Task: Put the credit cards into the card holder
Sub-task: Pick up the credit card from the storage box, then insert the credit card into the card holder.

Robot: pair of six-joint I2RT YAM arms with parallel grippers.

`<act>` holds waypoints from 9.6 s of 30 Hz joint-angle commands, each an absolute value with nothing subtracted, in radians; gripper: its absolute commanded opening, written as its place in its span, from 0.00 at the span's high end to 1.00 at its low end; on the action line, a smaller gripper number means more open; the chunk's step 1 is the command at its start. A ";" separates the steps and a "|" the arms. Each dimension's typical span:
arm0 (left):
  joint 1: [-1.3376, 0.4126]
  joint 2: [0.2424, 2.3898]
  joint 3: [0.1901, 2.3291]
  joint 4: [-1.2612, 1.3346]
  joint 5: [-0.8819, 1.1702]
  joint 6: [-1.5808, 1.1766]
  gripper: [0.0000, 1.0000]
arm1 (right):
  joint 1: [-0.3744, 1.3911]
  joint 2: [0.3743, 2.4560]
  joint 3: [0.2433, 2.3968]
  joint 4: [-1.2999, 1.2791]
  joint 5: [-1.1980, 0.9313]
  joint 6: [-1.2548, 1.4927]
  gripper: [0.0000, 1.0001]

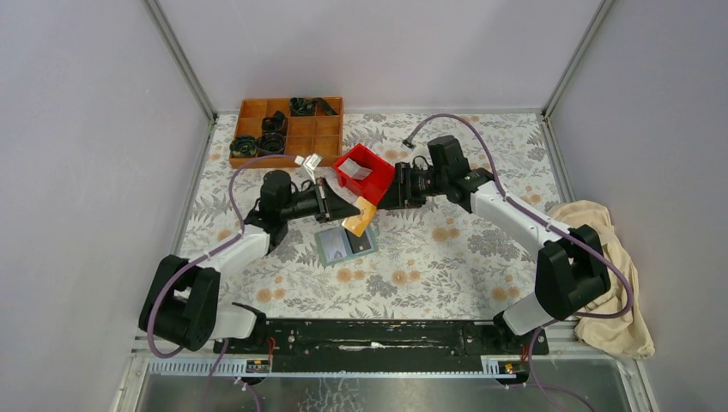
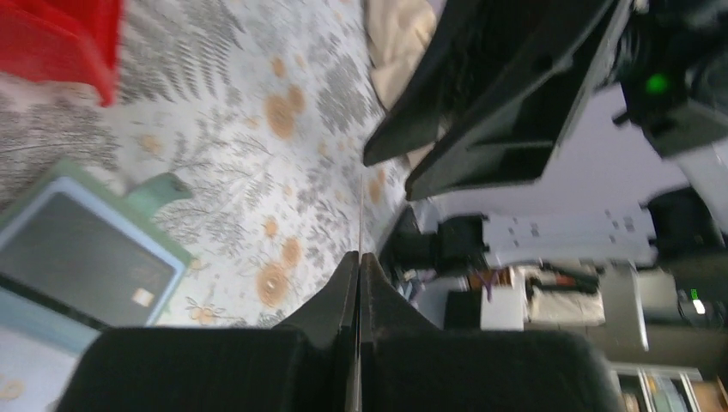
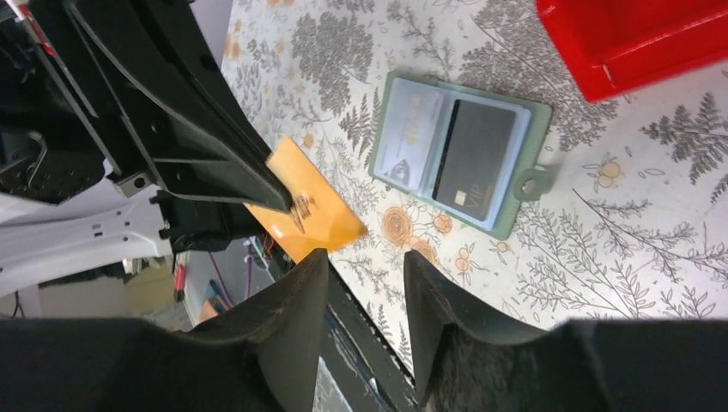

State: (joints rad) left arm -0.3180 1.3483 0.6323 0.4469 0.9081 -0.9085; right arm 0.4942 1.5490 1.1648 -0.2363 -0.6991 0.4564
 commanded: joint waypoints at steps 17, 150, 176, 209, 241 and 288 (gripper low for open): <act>-0.324 1.300 0.432 0.777 0.481 -1.313 1.00 | 0.505 1.555 0.968 0.253 -0.679 0.770 0.57; -0.295 1.264 0.322 0.074 0.213 -0.927 0.71 | 0.657 2.050 1.323 -0.174 -0.666 0.459 1.00; -0.296 1.252 0.306 0.062 0.217 -0.920 0.72 | 0.657 2.012 1.236 -0.125 -0.609 0.505 1.00; -0.296 1.316 0.333 0.064 0.243 -0.887 0.75 | 0.668 2.081 1.201 -0.053 -0.636 0.585 1.00; -0.296 1.343 0.314 0.099 0.270 -0.890 0.76 | 0.765 2.144 1.290 -0.168 -0.527 0.572 0.96; -0.295 1.342 0.278 0.154 0.310 -0.916 0.77 | 0.824 1.992 1.379 -0.392 -0.219 0.422 0.47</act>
State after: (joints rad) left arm -0.2882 1.3254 0.3202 0.2230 0.3153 -0.9264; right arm 0.8185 2.0407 1.3903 -0.3351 -0.2935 0.4637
